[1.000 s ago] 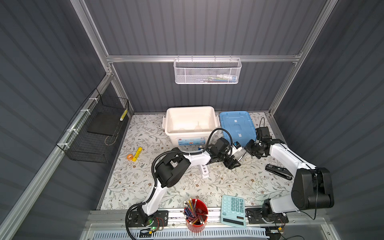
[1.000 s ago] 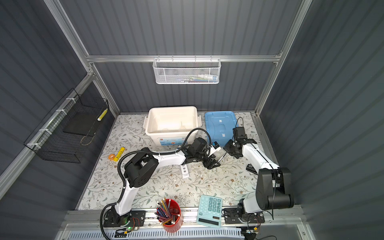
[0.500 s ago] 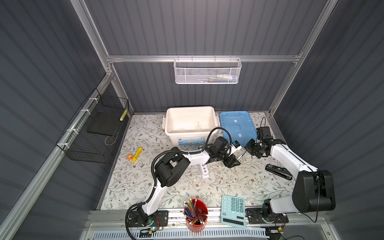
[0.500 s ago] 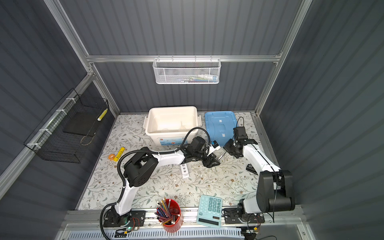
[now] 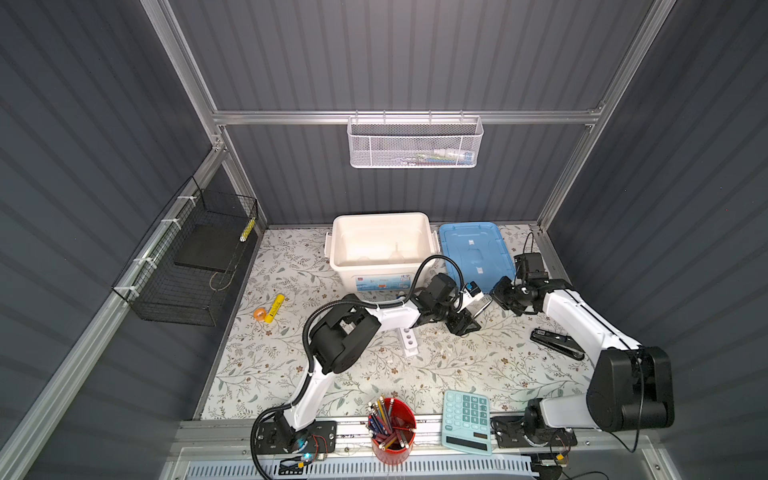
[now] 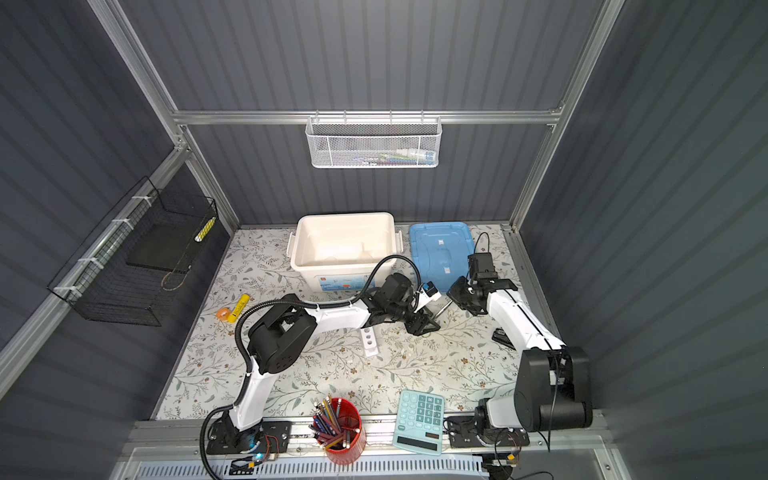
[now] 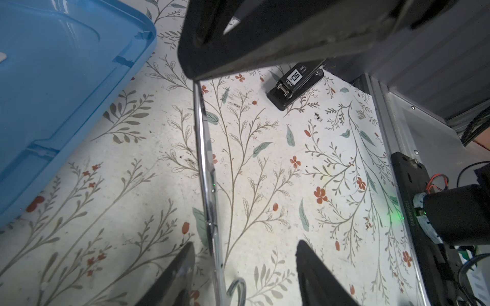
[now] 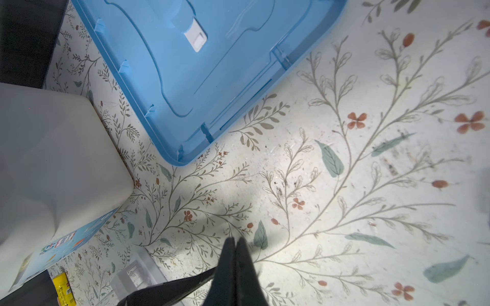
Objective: Organize the chemistry lab equipment
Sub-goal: 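Close the left gripper on the scissors blade while the right gripper hovers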
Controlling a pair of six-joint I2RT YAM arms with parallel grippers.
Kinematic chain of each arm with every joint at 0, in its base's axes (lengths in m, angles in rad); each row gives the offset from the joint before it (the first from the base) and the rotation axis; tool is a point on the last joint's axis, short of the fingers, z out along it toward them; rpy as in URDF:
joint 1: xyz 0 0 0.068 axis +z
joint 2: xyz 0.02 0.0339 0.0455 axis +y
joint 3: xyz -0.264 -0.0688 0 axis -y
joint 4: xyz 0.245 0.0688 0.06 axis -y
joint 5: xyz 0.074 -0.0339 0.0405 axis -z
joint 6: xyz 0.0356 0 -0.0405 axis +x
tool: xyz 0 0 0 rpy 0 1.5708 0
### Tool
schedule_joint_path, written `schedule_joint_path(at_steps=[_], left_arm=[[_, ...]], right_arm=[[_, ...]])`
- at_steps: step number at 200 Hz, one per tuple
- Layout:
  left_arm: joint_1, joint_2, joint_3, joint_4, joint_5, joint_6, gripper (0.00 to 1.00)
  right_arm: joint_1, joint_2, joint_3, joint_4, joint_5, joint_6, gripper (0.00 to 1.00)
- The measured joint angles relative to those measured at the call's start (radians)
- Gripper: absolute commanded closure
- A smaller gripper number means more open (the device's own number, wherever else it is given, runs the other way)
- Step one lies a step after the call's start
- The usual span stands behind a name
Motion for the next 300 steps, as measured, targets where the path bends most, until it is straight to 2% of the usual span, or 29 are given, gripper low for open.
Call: schedule_joint_path(at_steps=[56,194,251,300], left_arm=[[0.000,0.025,0.041,-0.019,0.000,0.004,0.46],[0.000,0.053,0.060,-0.078,-0.004,0.027,0.73],[0.000,0.053,0.077,-0.097,-0.004,0.030,0.75],[0.000,0.053,0.089,-0.105,-0.008,0.033,0.89]], right_arm=[[0.000,0.000,-0.001,0.009,-0.014,0.000,1.00],[0.000,-0.017,-0.013,0.023,-0.031,0.000,1.00],[0.000,-0.022,-0.013,0.021,-0.031,0.000,1.00],[0.001,-0.040,-0.013,0.020,-0.029,-0.001,1.00]])
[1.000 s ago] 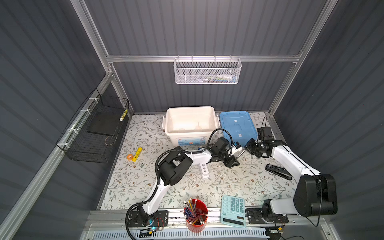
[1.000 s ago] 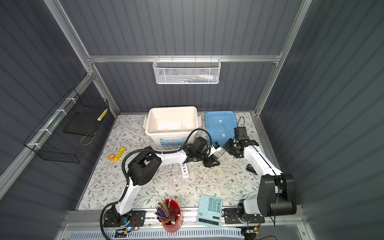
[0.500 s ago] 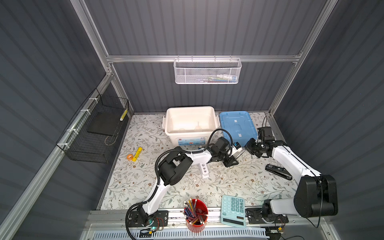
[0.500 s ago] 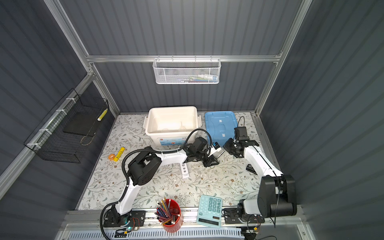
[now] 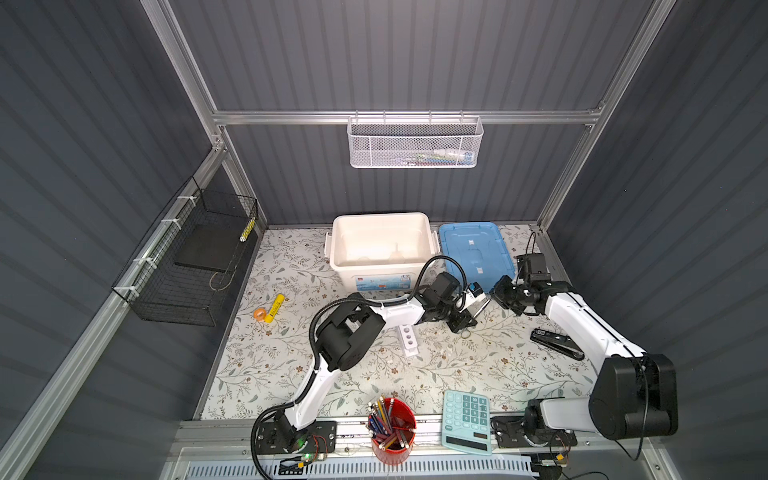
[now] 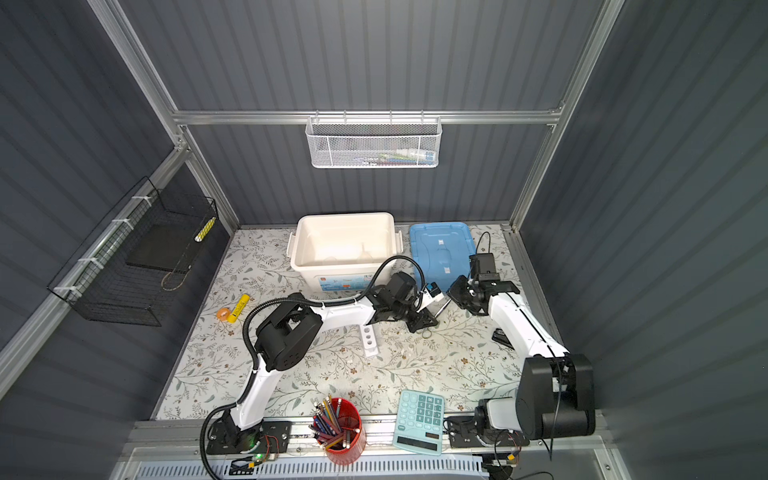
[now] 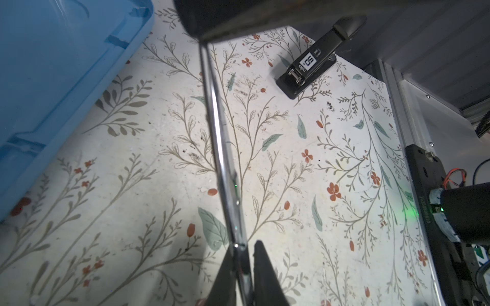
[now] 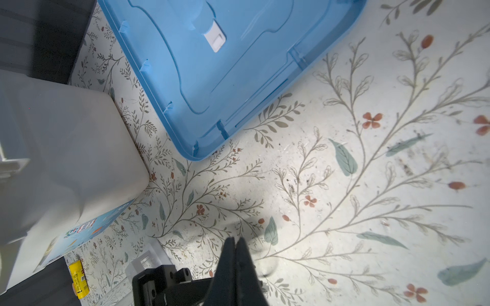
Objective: Organize the chemistry lab equipment
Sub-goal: 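Carry the scissors over the white bin with the left gripper while the right arm withdraws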
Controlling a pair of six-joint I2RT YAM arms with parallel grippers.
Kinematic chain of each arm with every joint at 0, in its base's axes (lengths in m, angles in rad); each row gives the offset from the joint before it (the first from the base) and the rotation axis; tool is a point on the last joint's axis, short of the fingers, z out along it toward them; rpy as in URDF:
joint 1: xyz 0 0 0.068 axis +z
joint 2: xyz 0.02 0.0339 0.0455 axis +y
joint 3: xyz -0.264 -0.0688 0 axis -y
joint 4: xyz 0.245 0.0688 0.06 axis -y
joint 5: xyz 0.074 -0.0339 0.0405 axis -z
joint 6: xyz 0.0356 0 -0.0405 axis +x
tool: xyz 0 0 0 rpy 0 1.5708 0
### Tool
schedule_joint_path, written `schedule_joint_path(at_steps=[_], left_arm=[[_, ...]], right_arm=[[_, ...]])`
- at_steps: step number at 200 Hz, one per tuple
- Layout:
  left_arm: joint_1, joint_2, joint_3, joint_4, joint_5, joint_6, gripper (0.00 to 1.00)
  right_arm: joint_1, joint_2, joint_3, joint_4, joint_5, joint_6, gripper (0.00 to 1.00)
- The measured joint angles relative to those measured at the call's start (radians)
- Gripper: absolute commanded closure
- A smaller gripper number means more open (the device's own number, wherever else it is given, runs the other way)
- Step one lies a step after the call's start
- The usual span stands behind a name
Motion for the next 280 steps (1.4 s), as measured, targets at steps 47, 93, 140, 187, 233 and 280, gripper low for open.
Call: schedule_joint_path(at_steps=[47,93,140,187,233,280], left_arm=[[0.010,0.002,0.001,-0.003,-0.011,0.000,0.94],[0.008,0.002,0.011,-0.003,-0.011,0.000,1.00],[0.007,0.002,0.015,-0.004,-0.011,0.000,1.00],[0.007,0.001,0.015,-0.018,-0.026,0.001,1.00],[0.007,-0.059,0.026,-0.072,-0.075,0.017,1.00],[0.007,-0.198,0.085,-0.129,-0.154,0.051,1.00]], right_arm=[[0.000,-0.014,-0.001,-0.010,0.000,0.000,1.00],[0.000,-0.043,-0.002,-0.014,0.014,-0.002,0.86],[-0.001,-0.124,-0.002,-0.019,0.042,-0.021,0.68],[-0.013,-0.198,-0.002,-0.060,0.093,-0.073,0.53],[-0.040,-0.354,-0.002,-0.082,0.179,-0.154,0.52],[-0.074,-0.427,-0.002,-0.093,0.205,-0.200,0.51]])
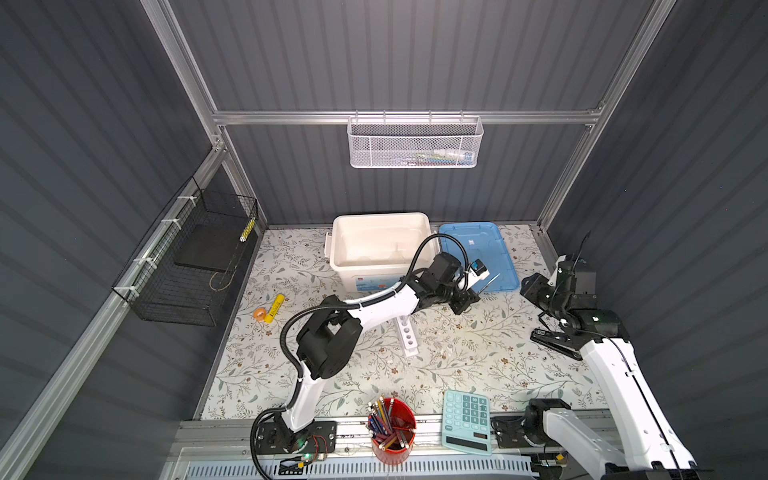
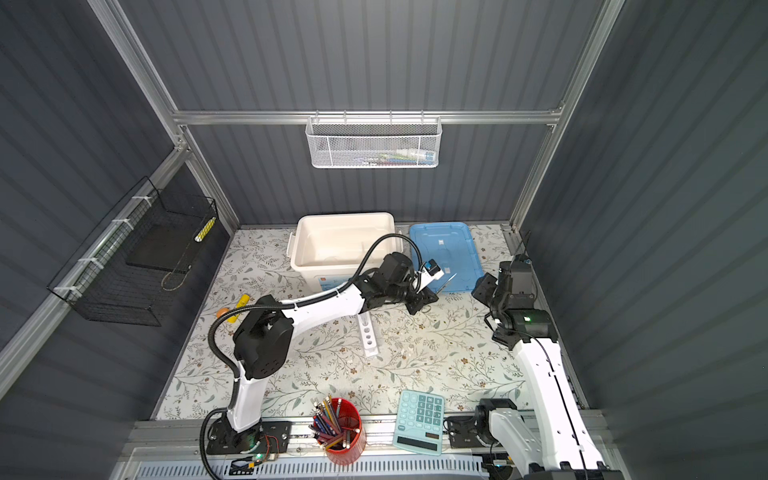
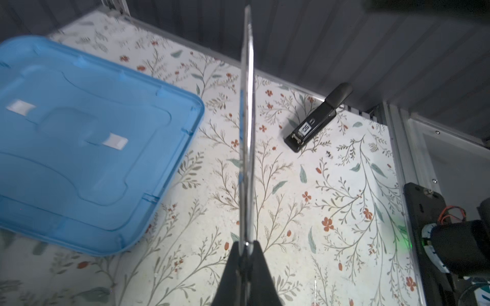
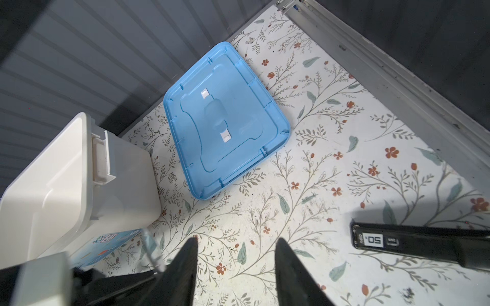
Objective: Organize the chemistry lab equipment
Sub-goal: 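Carry the scissors over the white bin with the left gripper while the right arm withdraws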
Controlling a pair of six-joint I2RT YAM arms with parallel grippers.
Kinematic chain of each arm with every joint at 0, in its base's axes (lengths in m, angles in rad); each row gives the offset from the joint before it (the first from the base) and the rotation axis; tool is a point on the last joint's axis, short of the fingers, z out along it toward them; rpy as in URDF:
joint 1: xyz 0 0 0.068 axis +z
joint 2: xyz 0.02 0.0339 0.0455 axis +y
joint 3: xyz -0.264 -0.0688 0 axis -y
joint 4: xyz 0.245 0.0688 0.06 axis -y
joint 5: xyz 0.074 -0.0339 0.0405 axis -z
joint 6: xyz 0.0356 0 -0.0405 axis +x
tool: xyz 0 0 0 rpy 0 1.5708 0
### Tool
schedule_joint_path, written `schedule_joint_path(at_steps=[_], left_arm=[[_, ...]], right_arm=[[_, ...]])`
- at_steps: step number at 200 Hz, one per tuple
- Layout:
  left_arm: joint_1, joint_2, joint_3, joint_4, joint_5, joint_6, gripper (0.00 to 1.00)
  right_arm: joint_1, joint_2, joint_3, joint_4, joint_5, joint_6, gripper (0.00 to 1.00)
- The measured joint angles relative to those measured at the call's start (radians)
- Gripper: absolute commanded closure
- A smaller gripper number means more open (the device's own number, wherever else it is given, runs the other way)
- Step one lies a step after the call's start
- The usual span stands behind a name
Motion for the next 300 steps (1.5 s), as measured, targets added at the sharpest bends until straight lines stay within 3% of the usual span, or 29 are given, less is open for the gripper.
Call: schedule_joint_path(at_steps=[90,160,230,300], left_arm=[[0.022,-0.235,0.057,-0.177,-0.247,0.141,1.00],[0.171,-0.291,0.079,-0.286,-0.487,0.323,1.00],[0.402,-0.285,0.087,-0.367,-0.485,0.492,1.00],[0.499,-0.152,0.166,-0.534,-0.341,0.695,1.00]], right_arm=[[-0.006,0.020,-0.016,0.003,-0.029,-0.011,0.51],[-0.006,0.071,-0.024,0.046,-0.076,-0.010,0.51],[-0.006,0.100,-0.056,0.080,-0.107,-0.001,0.51],[-0.011,0.153,-0.057,0.102,-0.113,-0.002,0.50]])
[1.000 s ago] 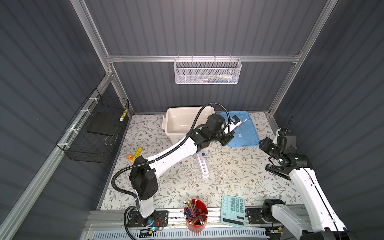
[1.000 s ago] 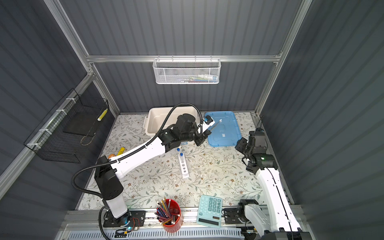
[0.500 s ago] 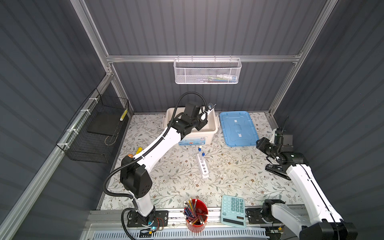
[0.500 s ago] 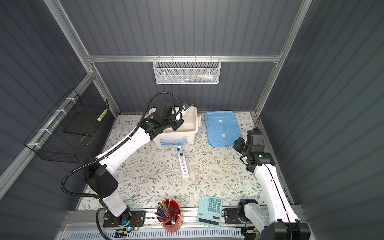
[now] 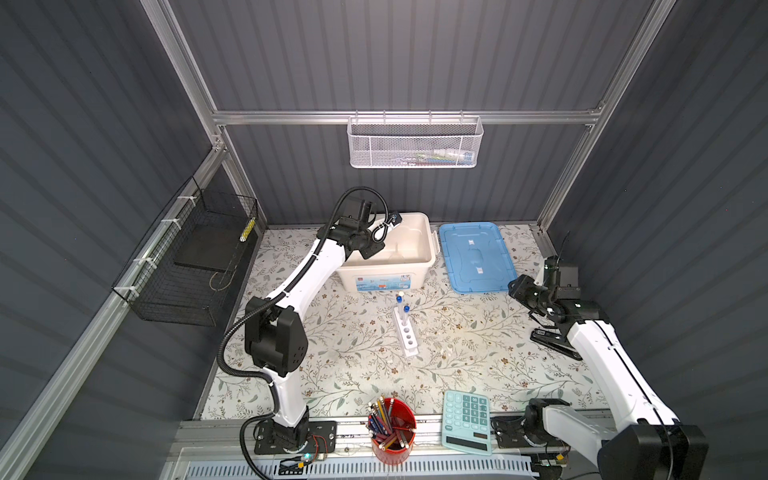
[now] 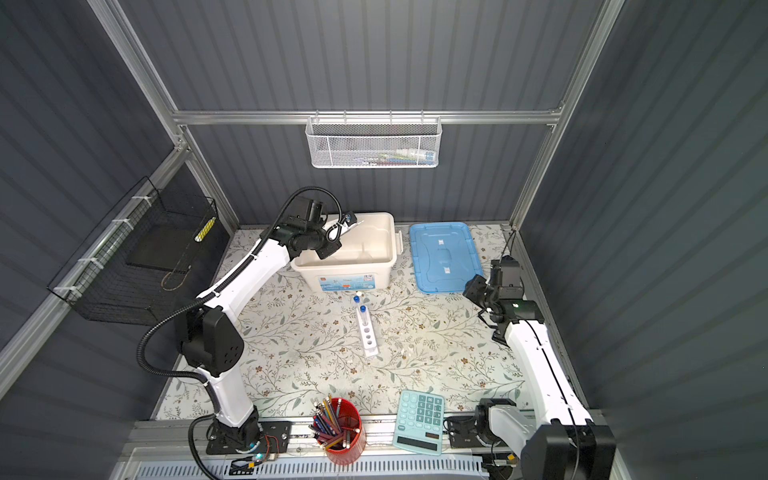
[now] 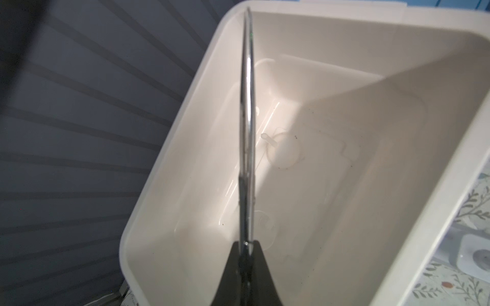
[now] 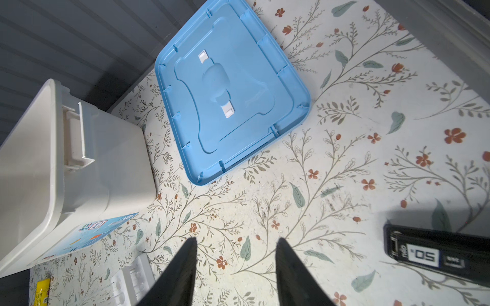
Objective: Organize the chemistry lab equipment
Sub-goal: 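Carry the scissors over the white bin with the left gripper while the right arm withdraws, then lower the scissors into the white bin with the left gripper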
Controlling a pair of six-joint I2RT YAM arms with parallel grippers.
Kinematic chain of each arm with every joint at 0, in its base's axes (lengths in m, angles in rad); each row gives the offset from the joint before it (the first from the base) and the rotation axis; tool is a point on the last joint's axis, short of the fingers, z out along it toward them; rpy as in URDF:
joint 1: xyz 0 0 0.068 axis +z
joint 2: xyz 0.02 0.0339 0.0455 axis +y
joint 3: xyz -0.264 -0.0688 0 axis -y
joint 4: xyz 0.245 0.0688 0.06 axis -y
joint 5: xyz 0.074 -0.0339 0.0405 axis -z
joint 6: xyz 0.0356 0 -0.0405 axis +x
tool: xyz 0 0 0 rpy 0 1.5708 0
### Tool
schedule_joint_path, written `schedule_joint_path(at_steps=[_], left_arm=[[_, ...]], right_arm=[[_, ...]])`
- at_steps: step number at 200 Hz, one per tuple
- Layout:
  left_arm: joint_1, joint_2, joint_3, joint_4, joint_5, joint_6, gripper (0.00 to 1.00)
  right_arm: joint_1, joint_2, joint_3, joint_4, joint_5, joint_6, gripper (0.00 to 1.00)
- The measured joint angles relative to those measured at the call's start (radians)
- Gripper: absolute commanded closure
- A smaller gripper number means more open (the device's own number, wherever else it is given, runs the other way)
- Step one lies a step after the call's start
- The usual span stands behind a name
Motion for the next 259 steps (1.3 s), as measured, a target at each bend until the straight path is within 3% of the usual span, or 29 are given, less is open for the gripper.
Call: schedule_joint_path(at_steps=[107,259], left_arm=[[0.053,0.271,0.300,-0.216,0.161,0.220,1.00],[0.090,0.370,0.298,-0.275,0.242,0.352,1.00]], right_arm=[[-0.011,0.158,0.001,0.023,-0.042,0.000,0.50],[-0.039,0.257,0.029,0.059,-0.074,-0.001,0.50]])
